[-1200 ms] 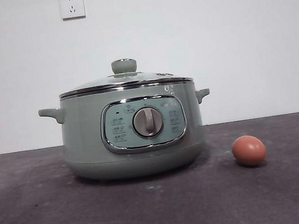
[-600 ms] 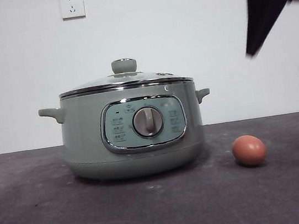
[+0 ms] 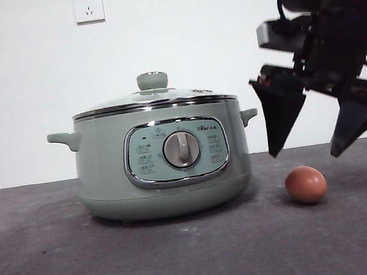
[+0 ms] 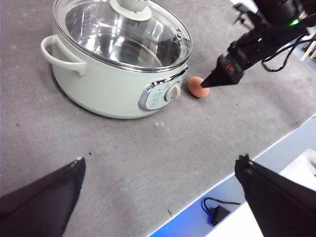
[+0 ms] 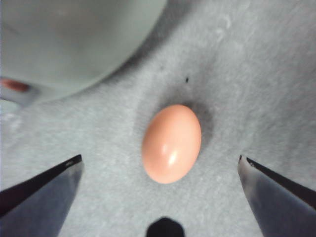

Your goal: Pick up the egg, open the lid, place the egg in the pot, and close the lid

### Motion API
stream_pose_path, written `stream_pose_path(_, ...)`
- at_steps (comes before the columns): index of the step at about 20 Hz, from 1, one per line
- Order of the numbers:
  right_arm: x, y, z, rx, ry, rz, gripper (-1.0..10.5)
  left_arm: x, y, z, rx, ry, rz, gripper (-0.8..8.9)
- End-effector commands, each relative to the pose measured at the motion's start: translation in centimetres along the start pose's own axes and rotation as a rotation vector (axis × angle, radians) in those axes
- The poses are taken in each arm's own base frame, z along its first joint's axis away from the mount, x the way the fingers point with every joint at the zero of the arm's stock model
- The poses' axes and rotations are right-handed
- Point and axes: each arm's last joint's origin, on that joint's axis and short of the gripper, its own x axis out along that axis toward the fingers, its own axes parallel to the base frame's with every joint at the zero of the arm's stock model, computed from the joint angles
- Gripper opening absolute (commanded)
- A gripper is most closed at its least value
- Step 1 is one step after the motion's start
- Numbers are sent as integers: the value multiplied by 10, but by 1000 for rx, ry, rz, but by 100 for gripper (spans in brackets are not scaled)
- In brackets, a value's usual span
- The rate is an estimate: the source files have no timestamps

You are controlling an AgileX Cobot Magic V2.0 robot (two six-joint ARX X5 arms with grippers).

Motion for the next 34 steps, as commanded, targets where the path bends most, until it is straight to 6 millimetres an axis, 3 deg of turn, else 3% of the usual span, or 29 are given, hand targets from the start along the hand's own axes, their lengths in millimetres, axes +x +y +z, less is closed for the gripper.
stream_pose_path(1, 13, -1, 1, 9, 26, -1, 563, -1, -1, 1, 17, -8, -3, 660)
stream_pose_path(3, 22, -2, 0, 17, 40, 0, 559, -1, -1, 1, 17, -8, -3, 660)
stream_pose_path(9, 35, -4, 0, 33, 57, -1, 337, -1, -1, 1, 17, -8, -3, 660)
stream_pose_path(13, 41, -5, 0, 48, 67, -1, 331, -1, -1, 1, 17, -8, -2, 660)
stream_pose_path(15, 41, -5, 2, 53, 46, 0, 210, -1, -1, 1, 17, -8, -3, 660)
stream_pose_path(18, 41, -5, 2, 52, 43, 0, 132, -1, -1, 1, 17, -8, -2, 660)
stream_pose_path(20, 41, -4, 2, 52, 44, 5, -22, -1, -1, 1, 17, -8, -2, 660)
stream_pose_path(24, 37, -4, 1, 56, 53, 2, -17, 0, 0, 2, 19, -11, -1, 660)
stream_pose_path(28, 5, 0, 0, 49, 12, -3, -17, 6, 7, 12, 15, -18, 20, 660)
stream_pose_path(34, -89, 15, -14, 5, -191, -8, -17, 31, 28, 37, -2, -28, 0, 660)
